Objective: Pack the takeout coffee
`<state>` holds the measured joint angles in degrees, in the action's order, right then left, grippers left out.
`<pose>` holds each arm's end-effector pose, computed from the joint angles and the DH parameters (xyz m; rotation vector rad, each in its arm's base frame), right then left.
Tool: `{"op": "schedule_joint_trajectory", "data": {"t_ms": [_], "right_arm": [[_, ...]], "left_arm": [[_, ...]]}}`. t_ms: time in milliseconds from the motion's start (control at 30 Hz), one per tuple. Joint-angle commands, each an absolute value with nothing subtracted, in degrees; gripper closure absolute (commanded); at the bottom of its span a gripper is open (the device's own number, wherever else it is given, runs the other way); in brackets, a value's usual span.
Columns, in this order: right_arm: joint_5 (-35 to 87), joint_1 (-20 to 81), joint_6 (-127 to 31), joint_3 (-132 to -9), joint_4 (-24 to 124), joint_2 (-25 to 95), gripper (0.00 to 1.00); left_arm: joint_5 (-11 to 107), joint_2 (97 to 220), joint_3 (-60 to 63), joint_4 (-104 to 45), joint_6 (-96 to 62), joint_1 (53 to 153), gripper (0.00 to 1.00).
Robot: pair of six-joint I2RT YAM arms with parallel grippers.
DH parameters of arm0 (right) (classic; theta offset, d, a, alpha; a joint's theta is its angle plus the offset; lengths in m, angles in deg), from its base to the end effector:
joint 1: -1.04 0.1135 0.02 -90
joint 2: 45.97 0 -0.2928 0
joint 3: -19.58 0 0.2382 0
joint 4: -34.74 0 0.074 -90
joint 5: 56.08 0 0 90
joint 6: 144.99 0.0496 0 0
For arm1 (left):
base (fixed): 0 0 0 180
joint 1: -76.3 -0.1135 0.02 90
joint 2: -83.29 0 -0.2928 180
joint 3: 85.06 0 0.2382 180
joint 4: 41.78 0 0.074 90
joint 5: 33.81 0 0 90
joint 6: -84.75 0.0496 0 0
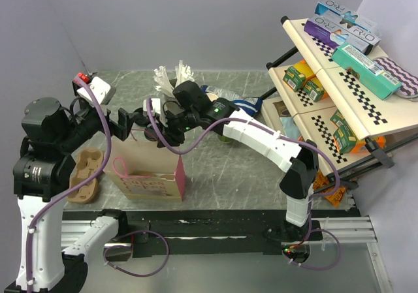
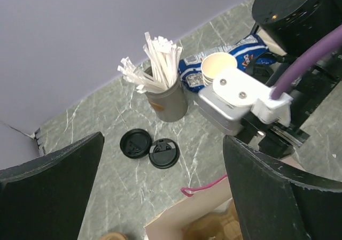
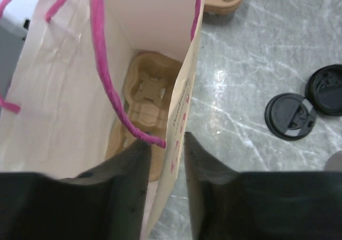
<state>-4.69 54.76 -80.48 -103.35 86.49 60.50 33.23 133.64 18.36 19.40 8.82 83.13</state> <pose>0.2256 0.3597 0.3966 -1.6882 1.4227 1.0121 0.0918 -0.0305 0.5125 0.5963 1.5997 -0.2487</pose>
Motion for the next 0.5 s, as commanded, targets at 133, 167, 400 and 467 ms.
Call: {"op": "schedule_joint_trajectory", "data": {"t_ms": [133, 167, 400, 467], "right_arm": [[-2.38, 54.75, -83.37, -101.89, 87.55, 57.04, 0.99], [-1.51, 54.74, -83.64, -101.71, 87.38, 56.51, 1.0], [1.84, 54.83, -88.03, -100.48, 87.64, 50.54, 1.0], [2.36, 54.83, -88.91, -100.13, 87.64, 49.48, 1.0]], "left_arm": [[38.94, 133.04, 17.07, 14.75, 6.89, 82.8, 0.01], [40.61, 132.78, 16.72, 14.13, 6.71, 82.8, 0.01], [45.2, 131.19, 13.03, 11.13, 8.38, 82.8, 0.01], [43.98, 131.02, 12.32, 11.31, 8.11, 82.8, 0.01]]}}
